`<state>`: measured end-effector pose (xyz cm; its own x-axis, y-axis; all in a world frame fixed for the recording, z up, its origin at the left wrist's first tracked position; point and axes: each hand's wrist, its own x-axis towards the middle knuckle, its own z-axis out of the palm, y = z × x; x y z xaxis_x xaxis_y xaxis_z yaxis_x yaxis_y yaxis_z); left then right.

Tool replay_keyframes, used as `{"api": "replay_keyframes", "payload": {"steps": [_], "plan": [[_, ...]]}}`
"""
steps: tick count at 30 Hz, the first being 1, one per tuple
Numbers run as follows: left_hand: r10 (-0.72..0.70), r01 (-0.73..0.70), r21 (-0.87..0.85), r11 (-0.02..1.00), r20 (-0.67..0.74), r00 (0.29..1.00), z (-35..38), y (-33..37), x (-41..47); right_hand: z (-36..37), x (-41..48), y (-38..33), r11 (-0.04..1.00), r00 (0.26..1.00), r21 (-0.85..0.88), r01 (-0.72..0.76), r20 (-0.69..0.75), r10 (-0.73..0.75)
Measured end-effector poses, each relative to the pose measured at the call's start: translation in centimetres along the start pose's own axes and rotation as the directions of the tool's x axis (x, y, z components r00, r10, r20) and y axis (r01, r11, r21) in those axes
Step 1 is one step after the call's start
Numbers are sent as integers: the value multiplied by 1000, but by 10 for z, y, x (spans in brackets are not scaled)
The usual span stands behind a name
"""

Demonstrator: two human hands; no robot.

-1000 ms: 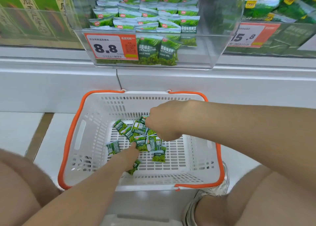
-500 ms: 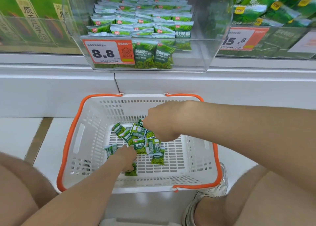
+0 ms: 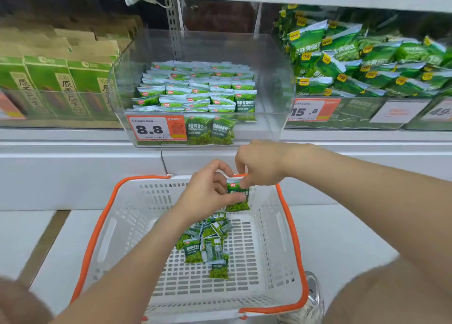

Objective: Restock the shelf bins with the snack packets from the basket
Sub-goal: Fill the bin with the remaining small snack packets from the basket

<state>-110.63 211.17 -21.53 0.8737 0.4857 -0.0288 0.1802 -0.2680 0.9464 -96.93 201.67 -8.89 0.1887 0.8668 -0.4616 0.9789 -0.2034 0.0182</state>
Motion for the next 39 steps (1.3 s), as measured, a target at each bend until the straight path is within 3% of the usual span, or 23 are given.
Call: {"api": "replay_keyframes", "payload": {"steps": [4,10,13,15,18,20,22,24,25,27,30,32,37,39], "plan": [[64,-73,-65,995,-134,989,-5,32,0,-12,-7,20,993,990,115,-21,-135,36],[148,-165,-54,985,-230,962,-6,53,-3,-19,-15,19,986,981,169,-5,-191,38],[306,-294,88,952,-308,901,-10,62,0,-28,-20,19,974,967,216,64,-254,-7],[444,-376,246,893,-361,820,-15,68,2,-36,-23,20,962,936,250,107,-352,-13],[637,-443,473,761,-422,645,-25,82,6,-51,-28,20,935,845,314,165,-534,30],[731,-443,600,666,-407,548,-32,93,12,-58,-27,18,917,736,354,185,-668,110],[752,-408,660,631,-391,531,-38,102,17,-65,-22,19,896,583,404,187,-779,229],[721,-354,681,641,-376,582,-43,106,23,-70,-14,22,889,450,429,160,-833,321],[698,-322,694,644,-360,619,-45,106,26,-72,-9,25,900,419,418,124,-844,335],[649,-241,741,627,-327,687,-47,102,31,-73,2,32,938,450,345,-9,-837,312],[595,-128,816,564,-294,748,-46,95,35,-71,20,45,932,615,303,-198,-702,359],[594,-90,845,527,-291,750,-45,93,36,-74,26,49,907,699,322,-273,-582,417],[610,-80,855,513,-297,735,-44,89,38,-82,43,51,849,804,377,-370,-327,496],[617,-88,857,508,-291,732,-44,87,39,-84,54,52,844,815,371,-387,-291,501]]}}
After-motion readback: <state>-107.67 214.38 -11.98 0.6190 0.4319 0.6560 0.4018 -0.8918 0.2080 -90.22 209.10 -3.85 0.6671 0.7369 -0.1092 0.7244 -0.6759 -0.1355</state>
